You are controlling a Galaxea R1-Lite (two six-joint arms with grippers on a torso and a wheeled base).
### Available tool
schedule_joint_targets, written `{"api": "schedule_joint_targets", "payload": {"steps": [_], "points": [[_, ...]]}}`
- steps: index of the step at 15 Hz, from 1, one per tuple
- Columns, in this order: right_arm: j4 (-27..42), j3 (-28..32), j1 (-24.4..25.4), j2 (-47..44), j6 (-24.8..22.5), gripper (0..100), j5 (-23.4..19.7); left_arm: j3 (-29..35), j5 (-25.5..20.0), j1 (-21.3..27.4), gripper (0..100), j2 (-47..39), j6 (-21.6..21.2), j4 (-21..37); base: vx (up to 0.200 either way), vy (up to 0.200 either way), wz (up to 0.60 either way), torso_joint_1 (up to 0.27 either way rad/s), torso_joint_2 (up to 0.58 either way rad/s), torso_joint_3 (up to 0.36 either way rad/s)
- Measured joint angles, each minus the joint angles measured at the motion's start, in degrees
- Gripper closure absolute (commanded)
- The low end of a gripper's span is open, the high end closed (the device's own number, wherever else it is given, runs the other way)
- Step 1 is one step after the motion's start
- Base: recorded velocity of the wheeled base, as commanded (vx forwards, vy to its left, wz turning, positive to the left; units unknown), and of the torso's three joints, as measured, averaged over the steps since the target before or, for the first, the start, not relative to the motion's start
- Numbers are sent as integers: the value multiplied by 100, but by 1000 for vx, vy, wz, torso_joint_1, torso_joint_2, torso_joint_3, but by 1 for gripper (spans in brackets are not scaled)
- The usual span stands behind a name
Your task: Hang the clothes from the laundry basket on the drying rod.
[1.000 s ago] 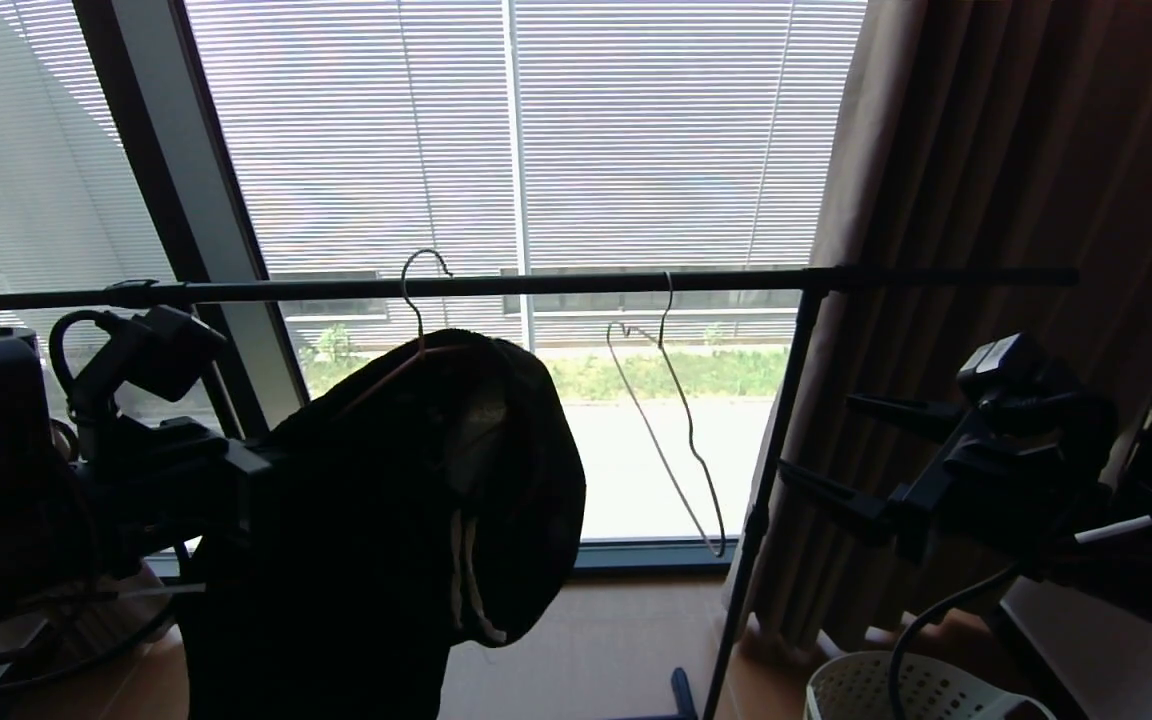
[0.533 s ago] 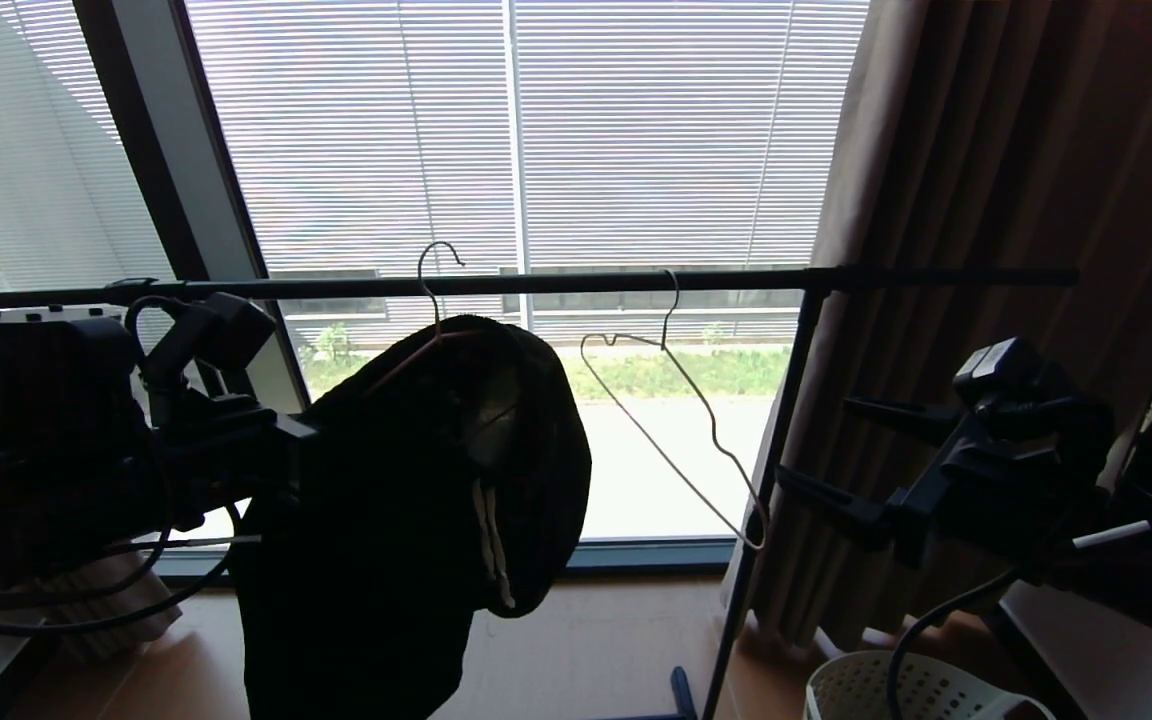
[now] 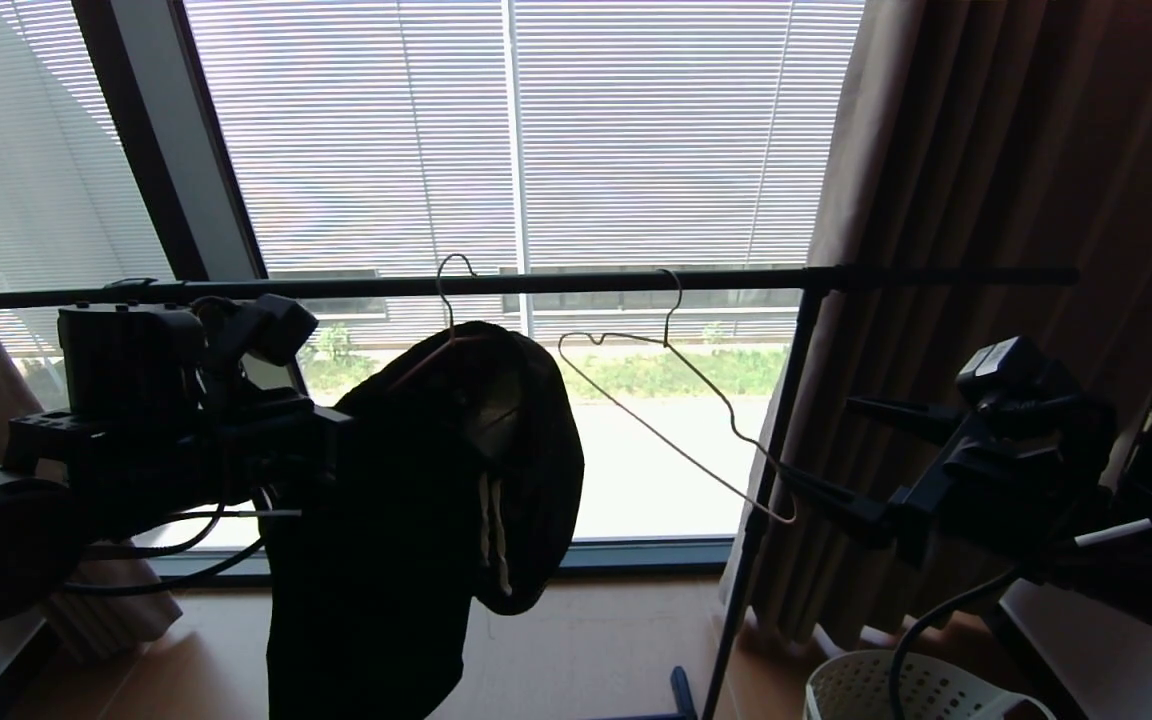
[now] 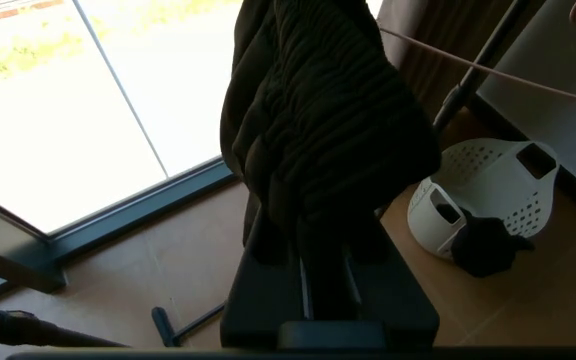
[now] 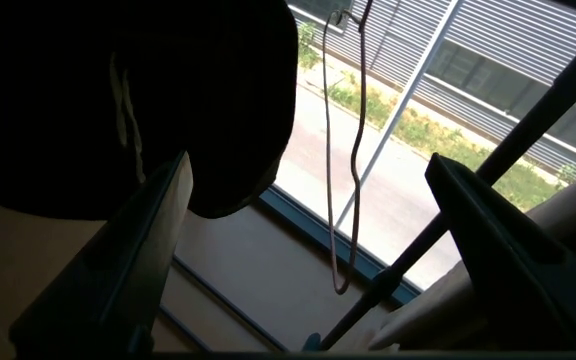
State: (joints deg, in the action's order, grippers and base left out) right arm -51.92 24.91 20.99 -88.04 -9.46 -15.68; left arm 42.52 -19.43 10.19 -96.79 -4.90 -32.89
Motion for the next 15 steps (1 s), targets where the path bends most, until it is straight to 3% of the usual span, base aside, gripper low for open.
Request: {"api": "schedule_joint_targets", "payload": {"steps": [15], "points": [[0, -11, 15, 0, 0, 0, -2, 345, 61, 286, 100, -216, 6, -41, 0, 0, 0, 0, 0, 0]]}}
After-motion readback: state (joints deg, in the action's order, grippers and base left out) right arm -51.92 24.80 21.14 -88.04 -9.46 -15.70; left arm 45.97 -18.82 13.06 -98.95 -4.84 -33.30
